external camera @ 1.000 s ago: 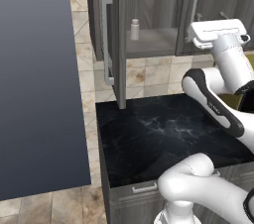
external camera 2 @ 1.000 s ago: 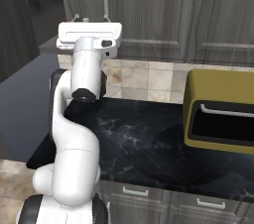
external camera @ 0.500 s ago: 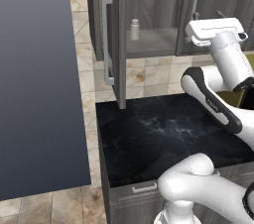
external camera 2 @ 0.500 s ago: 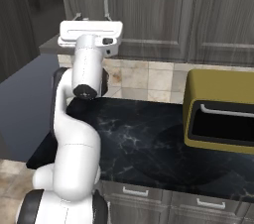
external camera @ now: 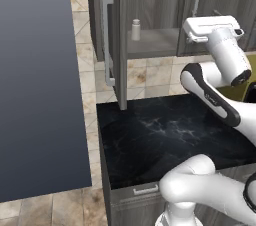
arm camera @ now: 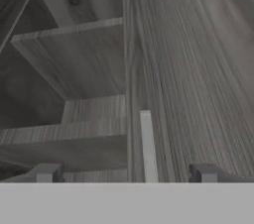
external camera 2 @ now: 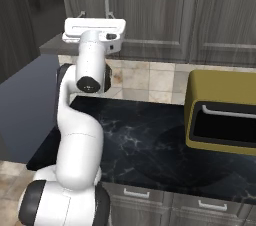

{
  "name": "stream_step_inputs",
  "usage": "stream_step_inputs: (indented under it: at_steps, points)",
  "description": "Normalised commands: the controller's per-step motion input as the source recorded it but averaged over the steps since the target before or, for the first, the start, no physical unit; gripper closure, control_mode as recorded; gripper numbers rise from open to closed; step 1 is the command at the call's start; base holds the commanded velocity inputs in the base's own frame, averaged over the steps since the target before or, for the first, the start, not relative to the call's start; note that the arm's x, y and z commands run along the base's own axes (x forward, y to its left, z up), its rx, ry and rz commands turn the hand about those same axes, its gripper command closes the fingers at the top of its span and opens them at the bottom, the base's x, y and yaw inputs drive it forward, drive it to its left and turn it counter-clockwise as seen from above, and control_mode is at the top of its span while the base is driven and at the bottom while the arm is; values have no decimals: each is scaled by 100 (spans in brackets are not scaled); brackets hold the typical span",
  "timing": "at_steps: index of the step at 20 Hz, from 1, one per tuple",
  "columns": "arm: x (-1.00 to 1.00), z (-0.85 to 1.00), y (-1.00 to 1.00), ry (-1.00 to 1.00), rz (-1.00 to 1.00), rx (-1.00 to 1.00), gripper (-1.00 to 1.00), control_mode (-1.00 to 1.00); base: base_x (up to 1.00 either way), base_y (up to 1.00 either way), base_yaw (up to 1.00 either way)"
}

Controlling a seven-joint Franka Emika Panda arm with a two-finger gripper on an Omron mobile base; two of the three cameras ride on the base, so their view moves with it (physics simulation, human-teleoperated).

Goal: The dining table condiment station is running low on shaker. Refill the condiment station by opening the cabinet and taking the shaker from the cabinet and placing it on the dining table.

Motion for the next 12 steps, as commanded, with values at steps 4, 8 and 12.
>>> stream_step_inputs:
  at_steps: [4,8,12]
  points:
    - [42,0,-3,11,3,0,-100,-100,0,0,0]
    - [41,0,-11,9,3,0,-100,-100,0,0,0]
    - [34,0,-23,6,2,0,-100,-100,0,0,0]
